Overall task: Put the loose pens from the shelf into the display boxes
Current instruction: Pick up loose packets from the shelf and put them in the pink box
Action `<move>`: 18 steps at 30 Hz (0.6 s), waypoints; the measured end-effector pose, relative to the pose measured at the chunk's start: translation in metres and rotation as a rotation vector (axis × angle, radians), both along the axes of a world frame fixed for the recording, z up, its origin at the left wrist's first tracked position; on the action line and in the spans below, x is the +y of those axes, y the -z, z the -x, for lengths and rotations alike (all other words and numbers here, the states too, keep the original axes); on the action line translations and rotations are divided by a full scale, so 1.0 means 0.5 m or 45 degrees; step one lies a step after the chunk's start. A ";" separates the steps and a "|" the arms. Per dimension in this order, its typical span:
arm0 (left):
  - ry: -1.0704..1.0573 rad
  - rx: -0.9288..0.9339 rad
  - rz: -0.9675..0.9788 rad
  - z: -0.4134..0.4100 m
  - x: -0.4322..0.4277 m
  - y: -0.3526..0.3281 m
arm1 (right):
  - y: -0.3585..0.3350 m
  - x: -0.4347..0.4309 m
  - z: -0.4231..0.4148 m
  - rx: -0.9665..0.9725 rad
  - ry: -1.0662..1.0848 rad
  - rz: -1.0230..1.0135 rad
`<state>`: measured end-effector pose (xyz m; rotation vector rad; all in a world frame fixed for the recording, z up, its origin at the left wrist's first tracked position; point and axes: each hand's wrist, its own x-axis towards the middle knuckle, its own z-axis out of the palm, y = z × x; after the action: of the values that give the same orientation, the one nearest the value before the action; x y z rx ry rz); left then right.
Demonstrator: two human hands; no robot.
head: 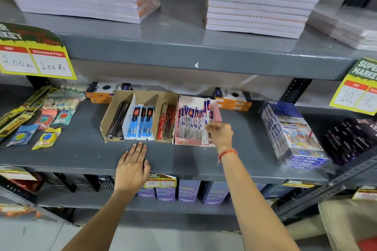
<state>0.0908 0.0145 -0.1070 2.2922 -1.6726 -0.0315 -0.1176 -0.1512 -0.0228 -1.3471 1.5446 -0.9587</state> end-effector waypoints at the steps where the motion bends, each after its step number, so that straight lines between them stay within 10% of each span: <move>1: 0.003 0.002 -0.005 -0.001 0.000 -0.001 | 0.001 -0.015 -0.005 0.093 -0.048 0.011; 18: -0.036 0.173 0.162 0.009 -0.006 -0.013 | 0.036 -0.047 -0.043 0.814 -0.283 0.117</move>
<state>0.0863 0.0115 -0.1002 2.1684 -1.5293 -0.0711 -0.0959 -0.1747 -0.0407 -1.9709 1.7637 -0.4801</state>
